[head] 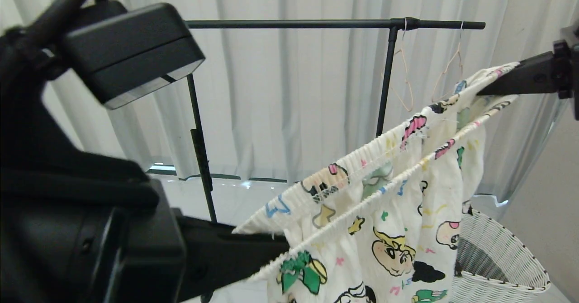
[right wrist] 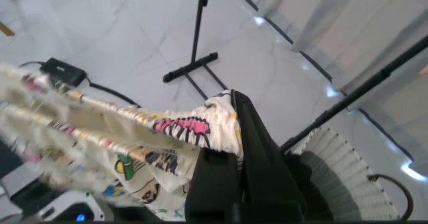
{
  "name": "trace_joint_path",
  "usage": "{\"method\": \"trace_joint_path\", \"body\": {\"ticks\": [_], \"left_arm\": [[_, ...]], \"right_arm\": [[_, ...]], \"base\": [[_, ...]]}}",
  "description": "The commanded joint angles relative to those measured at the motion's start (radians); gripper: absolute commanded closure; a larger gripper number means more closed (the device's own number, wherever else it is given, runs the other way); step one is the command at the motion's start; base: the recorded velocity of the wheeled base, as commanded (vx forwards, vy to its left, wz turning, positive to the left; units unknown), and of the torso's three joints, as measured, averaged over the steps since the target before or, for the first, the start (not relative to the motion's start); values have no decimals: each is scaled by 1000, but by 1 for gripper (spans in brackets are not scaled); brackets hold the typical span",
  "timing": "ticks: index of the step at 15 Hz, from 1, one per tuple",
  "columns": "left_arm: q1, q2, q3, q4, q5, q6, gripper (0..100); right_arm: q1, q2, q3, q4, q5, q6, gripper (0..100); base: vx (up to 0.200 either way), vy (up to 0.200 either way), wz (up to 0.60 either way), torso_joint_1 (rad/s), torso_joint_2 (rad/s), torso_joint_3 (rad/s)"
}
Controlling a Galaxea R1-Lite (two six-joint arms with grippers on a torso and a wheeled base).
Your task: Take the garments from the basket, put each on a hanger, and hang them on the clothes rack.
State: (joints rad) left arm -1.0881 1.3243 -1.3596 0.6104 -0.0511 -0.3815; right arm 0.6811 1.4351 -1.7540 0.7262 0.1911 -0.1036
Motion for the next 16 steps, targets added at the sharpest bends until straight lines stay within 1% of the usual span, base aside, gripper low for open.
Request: {"method": "trace_joint_path", "body": {"ticks": [1, 3, 4, 5, 6, 7, 8, 9, 10, 11, 12, 16], "left_arm": [[-61, -59, 34, 3, 43, -19, 100], [-59, -54, 34, 3, 68, -13, 100], [-46, -45, 28, 3, 83, 6, 100], [-10, -28, 20, 3, 102, 38, 100], [51, 3, -4, 3, 120, 95, 100], [100, 35, -44, 0, 123, 131, 100], [139, 75, -108, -5, 123, 139, 100], [158, 110, -170, -6, 123, 139, 100], [165, 127, -200, -5, 125, 139, 100], [166, 145, -225, -5, 125, 141, 100], [165, 151, -223, -6, 129, 139, 100], [165, 184, -222, -21, 200, 139, 100]], "right_arm": [[14, 94, -62, -1, -2, -1, 100], [14, 90, -58, 4, -4, -1, 100], [12, 82, -56, 10, -5, 1, 100], [8, 62, -56, 27, -7, 1, 100], [-5, 33, -53, 65, -5, 1, 100], [-8, 2, -45, 107, -5, 1, 100], [-8, -28, -25, 136, -4, 2, 100], [-8, -59, 8, 141, -4, 2, 100], [-6, -78, 34, 141, -4, 2, 100], [-5, -101, 67, 141, -5, 2, 0], [-3, -110, 80, 142, -4, 1, 0], [18, -127, 103, 141, -2, 2, 0]], "base": [[0, 0, 0, 0, 0, 0], [0, 0, 0, 0, 0, 0], [0, 0, 0, 0, 0, 0], [0, 0, 0, 0, 0, 0], [0, 0, 0, 0, 0, 0], [0, 0, 0, 0, 0, 0], [0, 0, 0, 0, 0, 0], [0, 0, 0, 0, 0, 0], [0, 0, 0, 0, 0, 0], [0, 0, 0, 0, 0, 0], [0, 0, 0, 0, 0, 0], [0, 0, 0, 0, 0, 0]]}}
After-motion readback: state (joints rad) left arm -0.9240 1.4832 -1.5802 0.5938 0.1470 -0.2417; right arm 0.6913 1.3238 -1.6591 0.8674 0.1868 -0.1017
